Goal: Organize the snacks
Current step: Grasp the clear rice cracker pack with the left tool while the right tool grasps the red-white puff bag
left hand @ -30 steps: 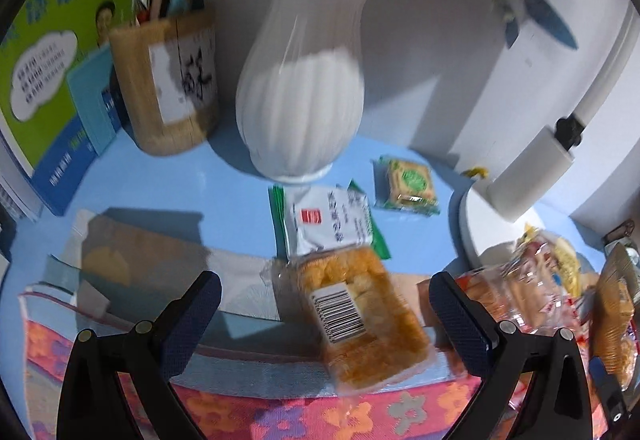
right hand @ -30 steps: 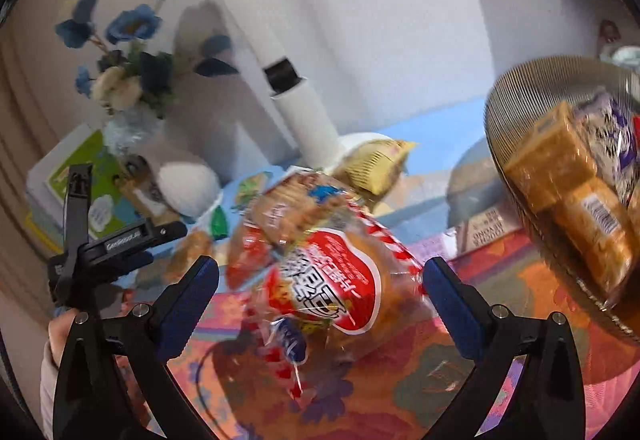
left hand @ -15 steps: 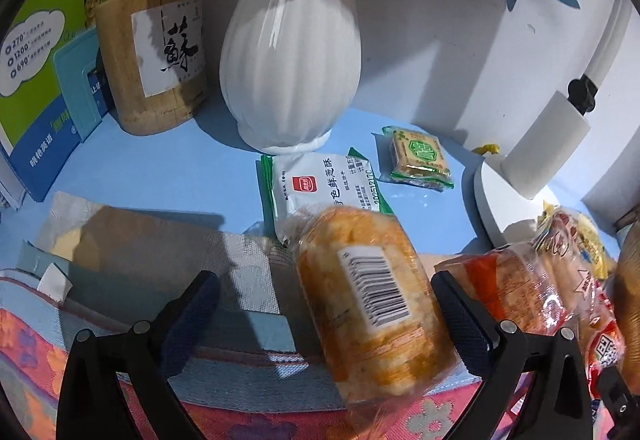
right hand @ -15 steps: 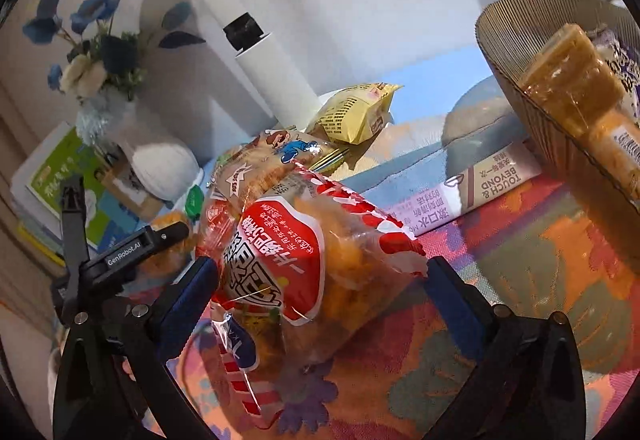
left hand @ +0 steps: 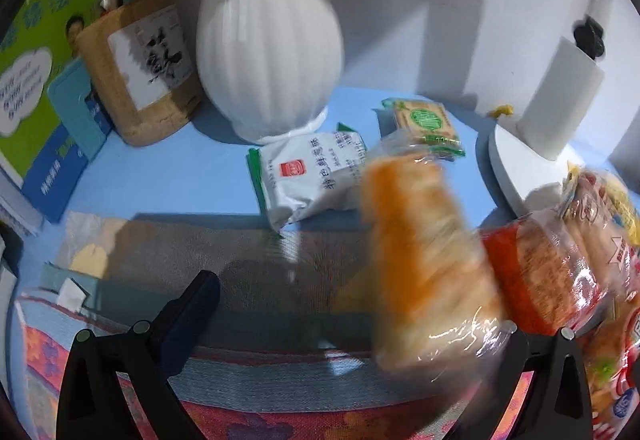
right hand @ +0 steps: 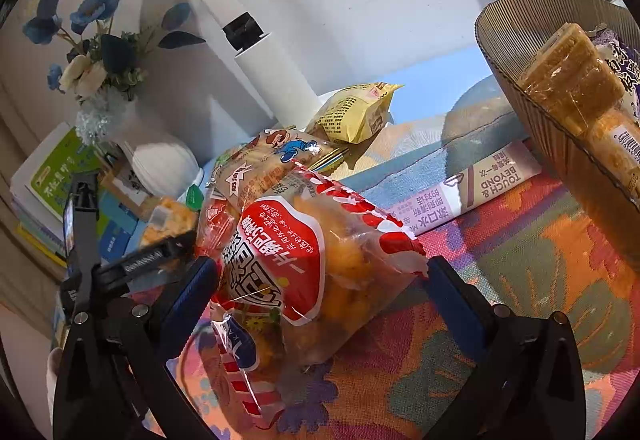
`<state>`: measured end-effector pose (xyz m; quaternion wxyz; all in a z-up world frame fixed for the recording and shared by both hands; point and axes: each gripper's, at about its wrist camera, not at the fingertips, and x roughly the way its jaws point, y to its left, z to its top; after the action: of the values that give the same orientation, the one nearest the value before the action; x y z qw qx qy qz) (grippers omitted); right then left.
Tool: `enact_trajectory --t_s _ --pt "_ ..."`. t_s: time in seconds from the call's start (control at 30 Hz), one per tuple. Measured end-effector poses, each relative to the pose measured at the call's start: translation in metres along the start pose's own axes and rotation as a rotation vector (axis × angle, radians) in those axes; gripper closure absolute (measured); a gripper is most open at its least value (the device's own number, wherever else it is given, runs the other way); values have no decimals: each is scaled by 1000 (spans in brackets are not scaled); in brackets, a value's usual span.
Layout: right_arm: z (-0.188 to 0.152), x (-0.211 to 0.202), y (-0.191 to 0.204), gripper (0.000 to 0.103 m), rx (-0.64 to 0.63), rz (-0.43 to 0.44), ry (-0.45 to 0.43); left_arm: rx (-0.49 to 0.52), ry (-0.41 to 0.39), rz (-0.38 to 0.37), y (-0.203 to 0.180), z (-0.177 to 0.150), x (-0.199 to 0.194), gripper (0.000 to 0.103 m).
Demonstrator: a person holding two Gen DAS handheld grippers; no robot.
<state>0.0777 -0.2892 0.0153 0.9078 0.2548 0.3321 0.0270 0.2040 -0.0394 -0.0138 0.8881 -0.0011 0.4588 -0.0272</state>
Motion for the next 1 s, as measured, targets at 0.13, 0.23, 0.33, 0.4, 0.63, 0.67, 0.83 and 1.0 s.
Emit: enact_trajectory --t_s 0.13,0.23,0.33,0.4,0.63,0.67,0.83,1.0 --pt "0 0 0 0 0 0 0 -3 1 -8 1 0 1 0" --pt "0 0 0 0 0 0 -1 -3 0 -8 1 0 1 0" --pt "0 0 0 0 0 -1 -1 -3 0 -8 1 0 1 0" --pt "0 0 0 0 0 -1 -1 -3 0 -8 1 -1 1 0" --pt "0 0 0 0 2 1 -3 -3 0 -7 0 -1 1 0" --pt "0 0 0 0 2 1 -3 -3 0 -7 0 -1 1 0" --pt "0 1 0 0 1 0 -4 -3 0 -7 0 -1 1 0" --pt "0 1 0 0 0 -1 -4 -3 0 -7 0 -1 1 0"
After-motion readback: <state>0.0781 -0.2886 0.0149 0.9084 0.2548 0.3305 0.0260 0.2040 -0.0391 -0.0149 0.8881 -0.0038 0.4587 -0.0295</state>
